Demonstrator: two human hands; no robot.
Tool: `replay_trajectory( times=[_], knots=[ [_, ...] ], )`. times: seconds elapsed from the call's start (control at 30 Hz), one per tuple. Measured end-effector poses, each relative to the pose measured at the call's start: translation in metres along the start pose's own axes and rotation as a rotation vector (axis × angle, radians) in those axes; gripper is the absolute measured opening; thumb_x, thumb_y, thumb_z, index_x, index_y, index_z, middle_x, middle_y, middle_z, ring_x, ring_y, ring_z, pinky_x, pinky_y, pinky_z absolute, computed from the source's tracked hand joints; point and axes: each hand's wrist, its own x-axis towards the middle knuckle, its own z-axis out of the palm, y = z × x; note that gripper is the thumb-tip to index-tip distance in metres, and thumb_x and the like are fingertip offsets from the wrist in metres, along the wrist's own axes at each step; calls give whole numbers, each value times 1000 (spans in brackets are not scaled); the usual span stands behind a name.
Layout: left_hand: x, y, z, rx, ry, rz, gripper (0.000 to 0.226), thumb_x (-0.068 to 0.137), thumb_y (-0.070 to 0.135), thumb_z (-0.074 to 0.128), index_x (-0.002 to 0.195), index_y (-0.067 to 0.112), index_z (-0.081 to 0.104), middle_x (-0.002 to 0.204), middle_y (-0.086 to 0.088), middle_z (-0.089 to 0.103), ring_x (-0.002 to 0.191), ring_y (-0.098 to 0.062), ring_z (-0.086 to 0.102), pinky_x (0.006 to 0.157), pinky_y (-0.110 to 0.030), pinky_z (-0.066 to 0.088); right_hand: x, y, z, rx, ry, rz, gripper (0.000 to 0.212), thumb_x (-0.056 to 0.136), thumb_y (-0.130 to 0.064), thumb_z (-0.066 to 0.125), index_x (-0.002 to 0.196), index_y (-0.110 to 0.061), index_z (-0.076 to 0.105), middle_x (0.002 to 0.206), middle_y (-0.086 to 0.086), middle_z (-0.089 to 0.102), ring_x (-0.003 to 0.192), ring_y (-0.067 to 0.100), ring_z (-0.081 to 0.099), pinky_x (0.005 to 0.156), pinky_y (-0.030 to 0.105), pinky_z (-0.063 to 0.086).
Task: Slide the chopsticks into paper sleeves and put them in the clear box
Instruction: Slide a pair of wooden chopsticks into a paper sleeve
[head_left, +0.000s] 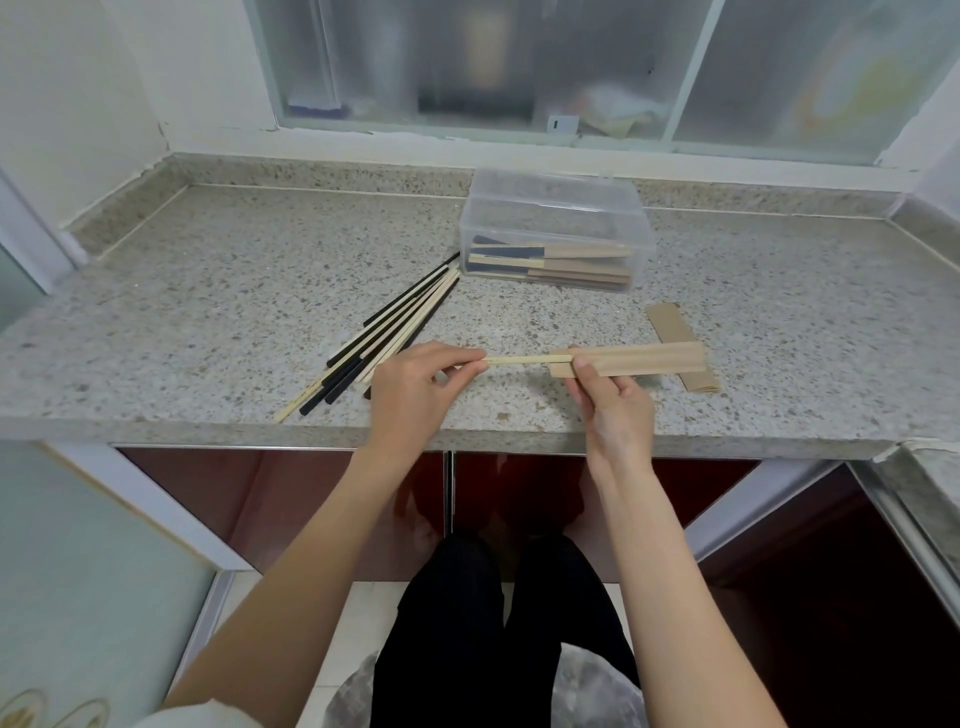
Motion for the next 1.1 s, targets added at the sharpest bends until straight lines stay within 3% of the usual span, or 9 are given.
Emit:
replay_trajectory(
  times=[0.33, 0.43, 0.53, 0.6, 0.67, 0.77, 0.9, 1.0, 1.1],
  knots=[
    [2, 3, 10, 47, 17, 28, 23, 78, 38, 68, 89, 20, 76, 76, 7, 72, 61, 0, 60, 56, -16, 49, -6, 3, 6, -27, -26, 31, 23, 88, -4, 62, 108, 7, 63, 86, -2, 75, 88, 8, 70, 73, 14, 53],
    [4, 6, 6, 62, -62, 42, 33, 80, 40, 66, 105, 20, 71, 93, 8, 71, 79, -2, 63, 71, -22, 54, -6, 1, 3, -29, -24, 32, 23, 88, -5, 63, 109, 6, 63, 91, 2, 74, 92, 11, 70, 75, 16, 54],
    [8, -2, -9, 108, -122, -92, 43, 88, 42, 59, 125, 21, 57, 116, 10, 61, 101, -3, 54, 88, -20, 41, -4, 0, -3, -31, 9, 24, 17, 90, -5, 60, 105, 1, 64, 94, 5, 72, 91, 15, 70, 78, 21, 56],
    [9, -22, -21, 234, -119, -172, 42, 89, 40, 58, 126, 19, 56, 121, 3, 59, 109, -13, 51, 90, -24, 37, -2, 0, -7, -45, 43, 30, 14, 93, -8, 56, 104, -2, 63, 93, 6, 71, 89, 16, 71, 78, 23, 57],
    [11, -40, -30, 377, -222, -271, 43, 89, 34, 60, 127, 15, 56, 124, -8, 56, 116, -25, 46, 93, -31, 37, -1, 1, -9, -50, 64, 45, 16, 97, -12, 51, 104, -3, 62, 92, 7, 71, 87, 17, 71, 76, 23, 58],
    [15, -52, -34, 476, -359, -321, 36, 90, 32, 59, 120, 12, 62, 114, -12, 59, 107, -27, 53, 85, -32, 42, 0, 2, -8, -56, 74, 56, 18, 98, -15, 49, 101, -4, 62, 95, 9, 70, 90, 19, 70, 75, 25, 58],
    [21, -53, -34, 437, -380, -245, 22, 93, 26, 55, 100, 14, 72, 99, -6, 66, 88, -21, 60, 69, -23, 39, 1, 2, -3, -47, 73, 49, 17, 98, -14, 49, 95, -6, 63, 94, 7, 70, 89, 16, 70, 75, 25, 58],
    [26, -55, -32, 403, -329, -225, 21, 92, 21, 57, 109, 18, 69, 103, -2, 69, 88, -17, 62, 71, -21, 41, 3, 4, -2, -73, 64, 43, 20, 98, -16, 49, 102, -2, 63, 100, 10, 69, 94, 19, 69, 78, 27, 58],
    [34, -61, -30, 488, -349, -275, 27, 88, 20, 62, 114, 13, 63, 106, -8, 64, 93, -22, 59, 76, -28, 44, 4, 3, -4, -69, 67, 39, 22, 98, -16, 49, 107, 0, 63, 100, 10, 70, 91, 18, 71, 78, 25, 58]
  ],
)
